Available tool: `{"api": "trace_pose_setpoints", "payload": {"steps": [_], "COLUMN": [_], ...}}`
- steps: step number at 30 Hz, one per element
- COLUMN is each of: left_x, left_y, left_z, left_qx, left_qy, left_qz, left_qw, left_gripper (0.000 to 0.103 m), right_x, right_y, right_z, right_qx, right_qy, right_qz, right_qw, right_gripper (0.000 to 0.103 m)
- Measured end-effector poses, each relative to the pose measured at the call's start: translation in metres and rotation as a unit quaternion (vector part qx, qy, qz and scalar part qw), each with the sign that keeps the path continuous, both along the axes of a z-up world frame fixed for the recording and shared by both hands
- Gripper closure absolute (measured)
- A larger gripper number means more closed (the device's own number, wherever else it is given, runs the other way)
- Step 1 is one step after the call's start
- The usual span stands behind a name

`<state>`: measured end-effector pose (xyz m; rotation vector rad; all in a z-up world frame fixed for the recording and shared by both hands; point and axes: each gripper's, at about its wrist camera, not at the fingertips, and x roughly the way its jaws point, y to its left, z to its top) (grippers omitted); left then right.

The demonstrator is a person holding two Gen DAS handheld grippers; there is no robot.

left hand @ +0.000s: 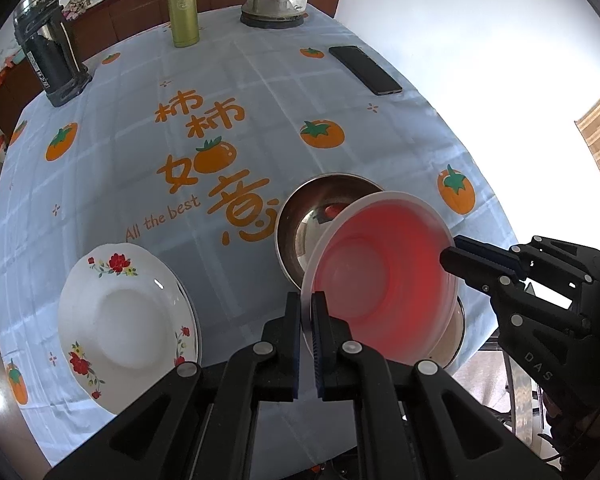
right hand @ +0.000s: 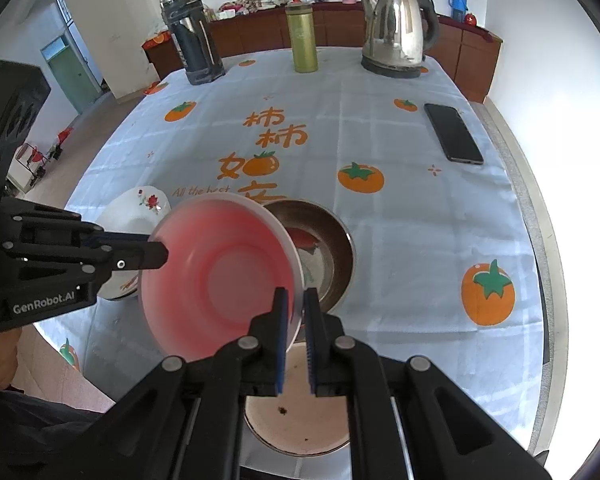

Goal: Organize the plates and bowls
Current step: 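Lower the pink plastic bowl into the steel bowl with both tools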

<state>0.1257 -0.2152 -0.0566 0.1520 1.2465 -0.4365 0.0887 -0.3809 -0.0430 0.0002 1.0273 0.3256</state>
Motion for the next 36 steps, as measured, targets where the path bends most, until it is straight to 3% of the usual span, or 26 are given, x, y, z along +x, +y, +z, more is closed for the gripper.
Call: {"api": "trace_pose_setpoints", "payload": {"steps": [36], "left_x": [0.023], "left_y": [-0.014], "left_z": [-0.004], "left_qx": [0.002], "left_qy": [0.013], "left_qz": [0.009], "left_qw": [0.9999], "left_gripper": [0.097], "right_x": [0.027], "right_y": [-0.007], "right_z": [-0.006], "right_qx": [-0.013], "right_qy": [0.002], "right_qz": [-0.001], "right_qw": [1.0], "right_gripper": [0.094]}}
